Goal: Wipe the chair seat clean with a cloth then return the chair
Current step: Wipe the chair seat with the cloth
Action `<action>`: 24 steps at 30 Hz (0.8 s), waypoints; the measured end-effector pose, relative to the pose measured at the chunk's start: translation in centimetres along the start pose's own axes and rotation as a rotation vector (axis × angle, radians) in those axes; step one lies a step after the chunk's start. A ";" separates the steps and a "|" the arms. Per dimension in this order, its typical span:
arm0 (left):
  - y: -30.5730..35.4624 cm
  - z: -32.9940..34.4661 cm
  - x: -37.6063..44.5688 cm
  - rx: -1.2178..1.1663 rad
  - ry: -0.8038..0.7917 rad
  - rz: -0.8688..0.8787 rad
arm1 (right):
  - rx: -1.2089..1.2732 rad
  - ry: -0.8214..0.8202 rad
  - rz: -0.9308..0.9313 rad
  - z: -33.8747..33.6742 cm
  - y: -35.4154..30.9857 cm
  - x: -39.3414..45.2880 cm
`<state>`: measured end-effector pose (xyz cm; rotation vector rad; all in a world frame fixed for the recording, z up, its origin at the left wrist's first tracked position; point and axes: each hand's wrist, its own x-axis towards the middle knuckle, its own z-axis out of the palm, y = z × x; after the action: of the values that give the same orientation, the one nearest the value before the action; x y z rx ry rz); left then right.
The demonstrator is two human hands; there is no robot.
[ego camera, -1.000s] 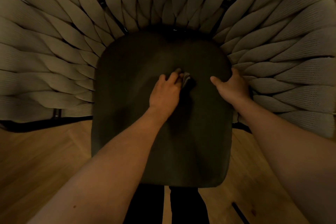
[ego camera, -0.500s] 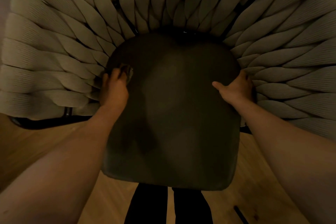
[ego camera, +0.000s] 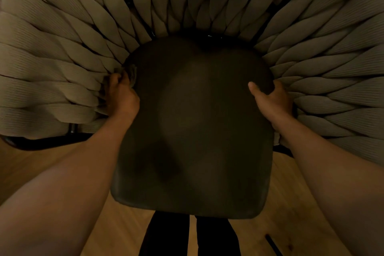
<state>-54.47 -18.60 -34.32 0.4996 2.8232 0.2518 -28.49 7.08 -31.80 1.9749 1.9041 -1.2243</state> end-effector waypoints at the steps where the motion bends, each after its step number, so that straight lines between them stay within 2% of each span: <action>1: 0.2 0.0 -0.1 -0.005 -0.006 0.013 | 0.017 -0.006 0.011 -0.2 -0.2 -0.2; 8: 3.9 1.4 -2.0 -0.055 -0.035 0.187 | 0.002 -0.015 0.036 -2.3 -1.3 -1.1; 16: 15.0 3.5 -7.5 -0.118 -0.143 0.319 | -0.018 -0.029 0.076 -3.2 -1.5 -1.2; 24: 24.4 6.4 -12.3 -0.049 -0.304 0.620 | -0.033 -0.088 0.080 -3.3 -1.3 -0.5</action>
<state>-33.93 0.38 -32.41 1.2741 2.2934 0.3252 -28.13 8.95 -28.74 1.9277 1.7755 -1.2293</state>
